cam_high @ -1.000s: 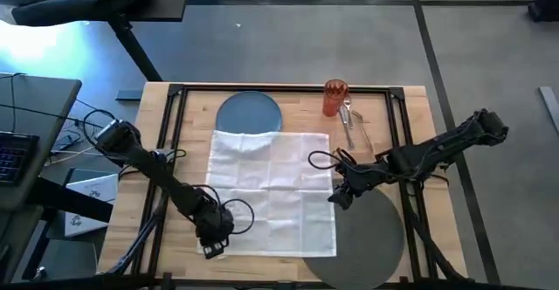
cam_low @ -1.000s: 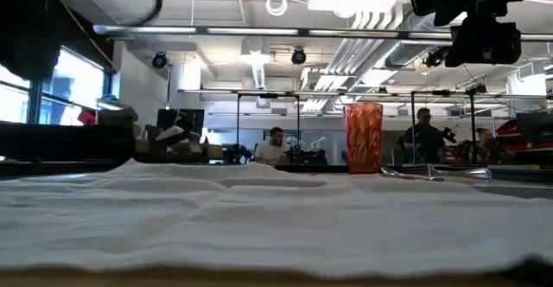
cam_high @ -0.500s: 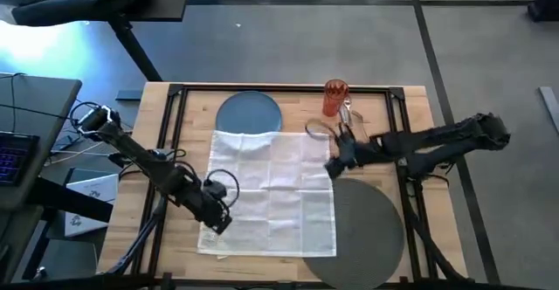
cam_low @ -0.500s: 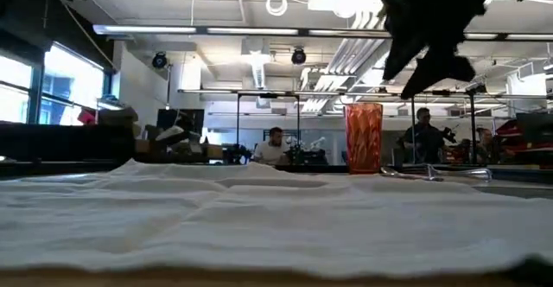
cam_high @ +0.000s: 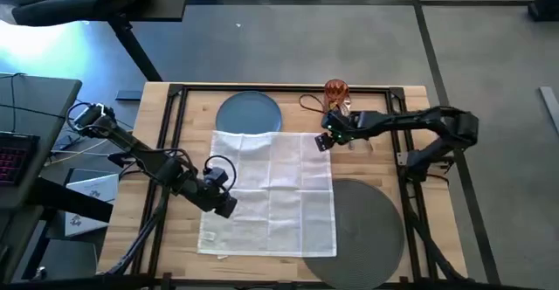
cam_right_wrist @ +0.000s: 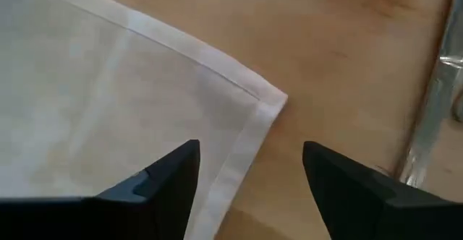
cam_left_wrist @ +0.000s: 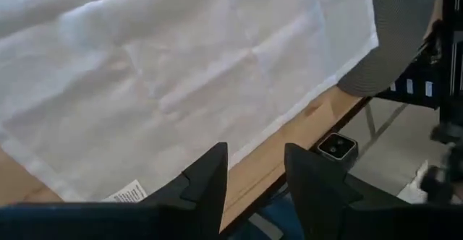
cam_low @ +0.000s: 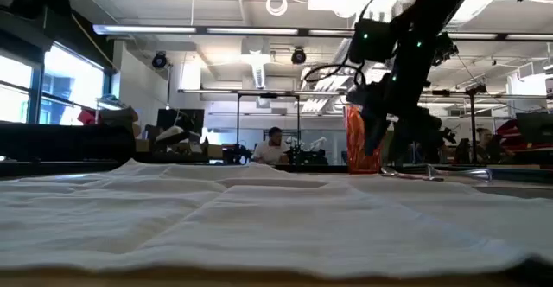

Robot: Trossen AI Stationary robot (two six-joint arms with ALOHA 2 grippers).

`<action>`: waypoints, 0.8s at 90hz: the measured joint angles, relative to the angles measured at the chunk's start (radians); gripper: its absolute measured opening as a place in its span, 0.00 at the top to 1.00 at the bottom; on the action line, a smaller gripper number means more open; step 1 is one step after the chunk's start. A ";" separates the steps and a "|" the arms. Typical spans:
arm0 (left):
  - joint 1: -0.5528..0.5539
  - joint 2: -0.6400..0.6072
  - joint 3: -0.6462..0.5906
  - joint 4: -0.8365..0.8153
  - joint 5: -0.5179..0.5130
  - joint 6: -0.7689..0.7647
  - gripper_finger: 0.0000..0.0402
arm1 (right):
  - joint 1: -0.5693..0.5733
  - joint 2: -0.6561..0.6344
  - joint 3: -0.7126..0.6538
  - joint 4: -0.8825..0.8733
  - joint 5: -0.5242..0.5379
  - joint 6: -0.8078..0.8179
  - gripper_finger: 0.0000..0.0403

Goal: Set table place
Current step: Fold the white table napkin

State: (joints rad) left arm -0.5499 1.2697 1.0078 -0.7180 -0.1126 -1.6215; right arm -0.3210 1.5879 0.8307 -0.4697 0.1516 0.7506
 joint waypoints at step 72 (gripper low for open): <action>0.158 -0.006 0.105 -0.360 -0.389 0.018 0.85 | 0.164 0.030 -0.002 0.004 0.019 -0.183 1.00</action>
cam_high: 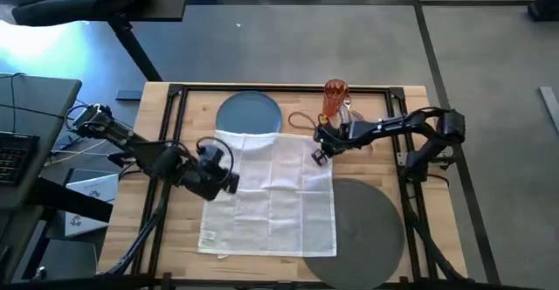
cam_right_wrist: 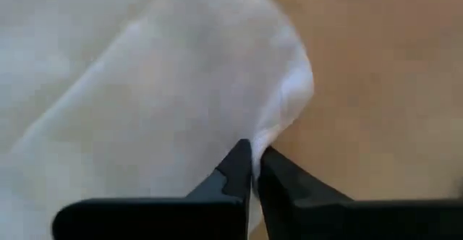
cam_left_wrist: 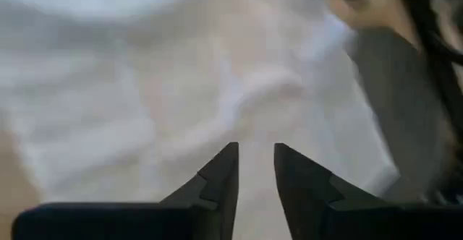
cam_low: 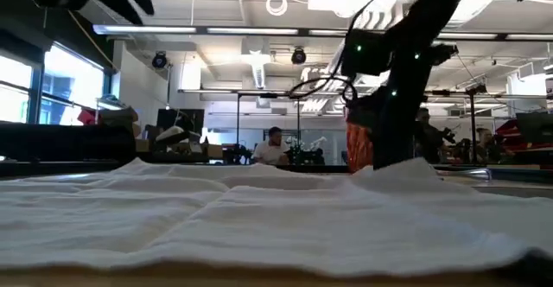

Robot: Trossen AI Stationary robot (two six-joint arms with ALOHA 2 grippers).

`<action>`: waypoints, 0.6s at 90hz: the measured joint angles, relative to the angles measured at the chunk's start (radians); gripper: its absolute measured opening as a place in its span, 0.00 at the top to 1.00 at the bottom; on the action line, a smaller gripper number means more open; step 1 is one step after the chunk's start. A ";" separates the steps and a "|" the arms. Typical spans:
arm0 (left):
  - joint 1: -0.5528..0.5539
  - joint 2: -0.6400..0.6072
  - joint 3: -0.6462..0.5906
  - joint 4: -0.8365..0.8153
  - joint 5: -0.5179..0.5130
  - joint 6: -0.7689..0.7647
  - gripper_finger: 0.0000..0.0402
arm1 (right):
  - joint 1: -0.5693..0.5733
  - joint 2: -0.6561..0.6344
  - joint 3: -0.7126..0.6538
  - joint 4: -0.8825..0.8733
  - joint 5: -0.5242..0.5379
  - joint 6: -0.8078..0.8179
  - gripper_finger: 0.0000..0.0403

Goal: Set table place
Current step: Fold the white table napkin

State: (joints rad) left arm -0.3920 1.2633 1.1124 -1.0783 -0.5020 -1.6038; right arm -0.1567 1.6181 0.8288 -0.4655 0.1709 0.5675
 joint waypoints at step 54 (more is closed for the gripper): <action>0.770 -0.002 -0.358 0.211 0.293 0.695 0.56 | 0.288 -0.094 0.000 -0.040 -0.013 0.091 1.00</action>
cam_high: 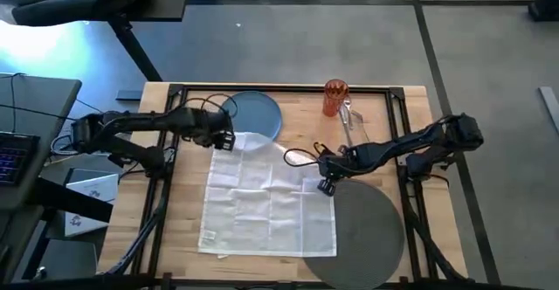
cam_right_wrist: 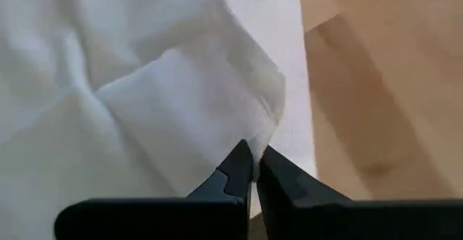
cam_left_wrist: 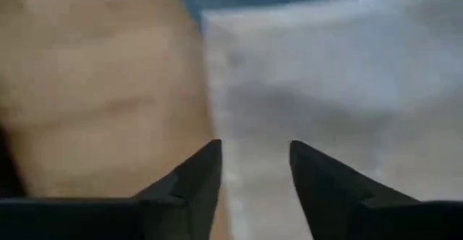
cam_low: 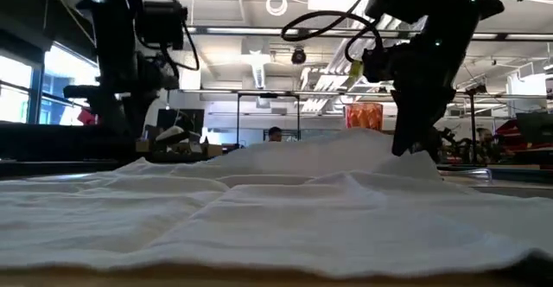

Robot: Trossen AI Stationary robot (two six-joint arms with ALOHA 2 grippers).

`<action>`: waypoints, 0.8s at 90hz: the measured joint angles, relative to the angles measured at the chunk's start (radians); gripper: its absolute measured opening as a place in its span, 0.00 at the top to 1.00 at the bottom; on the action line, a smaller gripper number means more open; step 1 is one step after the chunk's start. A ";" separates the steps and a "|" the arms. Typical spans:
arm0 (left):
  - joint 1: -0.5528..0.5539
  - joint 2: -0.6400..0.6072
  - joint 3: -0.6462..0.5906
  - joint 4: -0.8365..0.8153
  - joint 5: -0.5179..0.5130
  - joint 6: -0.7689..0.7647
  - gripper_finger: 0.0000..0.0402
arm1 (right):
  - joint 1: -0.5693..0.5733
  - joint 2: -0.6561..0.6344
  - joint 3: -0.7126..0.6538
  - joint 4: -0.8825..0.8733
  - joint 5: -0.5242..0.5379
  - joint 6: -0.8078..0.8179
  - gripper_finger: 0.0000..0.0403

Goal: Set table place
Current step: Fold the white table napkin

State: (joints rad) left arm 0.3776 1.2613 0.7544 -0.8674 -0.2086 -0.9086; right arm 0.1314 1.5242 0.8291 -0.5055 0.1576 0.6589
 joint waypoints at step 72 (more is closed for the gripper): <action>0.246 0.113 -0.119 0.285 0.176 0.467 0.79 | -0.060 -0.001 0.036 -0.004 -0.126 0.258 1.00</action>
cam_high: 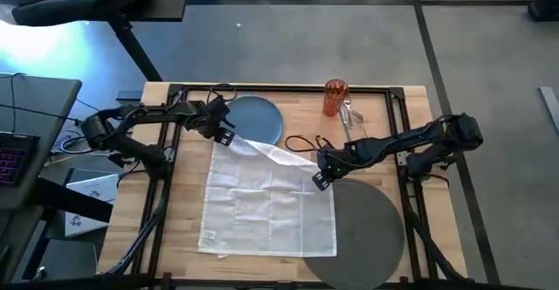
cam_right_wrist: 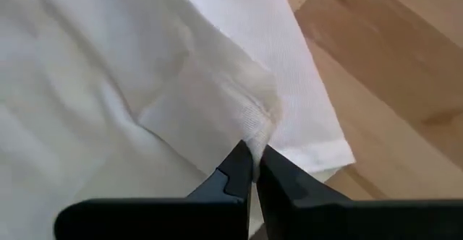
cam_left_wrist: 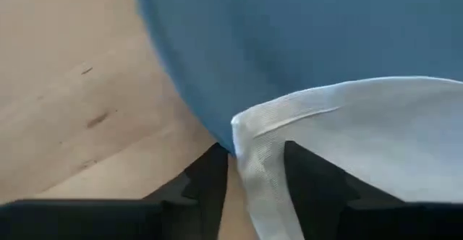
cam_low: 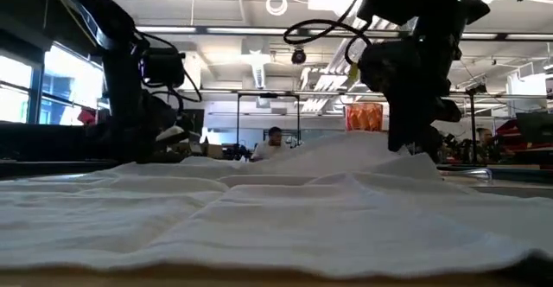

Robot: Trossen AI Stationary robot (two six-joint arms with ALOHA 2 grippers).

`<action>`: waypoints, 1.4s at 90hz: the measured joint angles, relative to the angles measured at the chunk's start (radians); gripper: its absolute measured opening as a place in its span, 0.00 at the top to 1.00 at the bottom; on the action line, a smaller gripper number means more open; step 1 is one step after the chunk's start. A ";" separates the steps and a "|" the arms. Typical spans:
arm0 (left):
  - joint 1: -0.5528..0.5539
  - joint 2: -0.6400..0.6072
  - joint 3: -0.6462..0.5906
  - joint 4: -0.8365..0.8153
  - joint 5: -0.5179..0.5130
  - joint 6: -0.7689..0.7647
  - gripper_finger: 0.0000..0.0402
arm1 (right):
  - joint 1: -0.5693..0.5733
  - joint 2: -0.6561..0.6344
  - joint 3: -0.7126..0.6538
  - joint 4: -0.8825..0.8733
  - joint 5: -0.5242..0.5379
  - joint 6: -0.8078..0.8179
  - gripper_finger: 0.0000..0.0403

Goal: Set table place
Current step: Fold the white table napkin

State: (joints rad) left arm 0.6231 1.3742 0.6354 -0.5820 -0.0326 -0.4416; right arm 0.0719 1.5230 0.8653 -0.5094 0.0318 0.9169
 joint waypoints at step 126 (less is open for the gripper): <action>-1.134 -0.390 0.277 -0.476 -0.118 -0.242 1.00 | 0.501 0.010 0.124 -0.171 0.156 -0.382 1.00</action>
State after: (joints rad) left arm -0.5110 0.9840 0.9127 -1.0582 -0.1508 -0.6840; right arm 0.5726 1.5335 0.9894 -0.6801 0.1876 0.5347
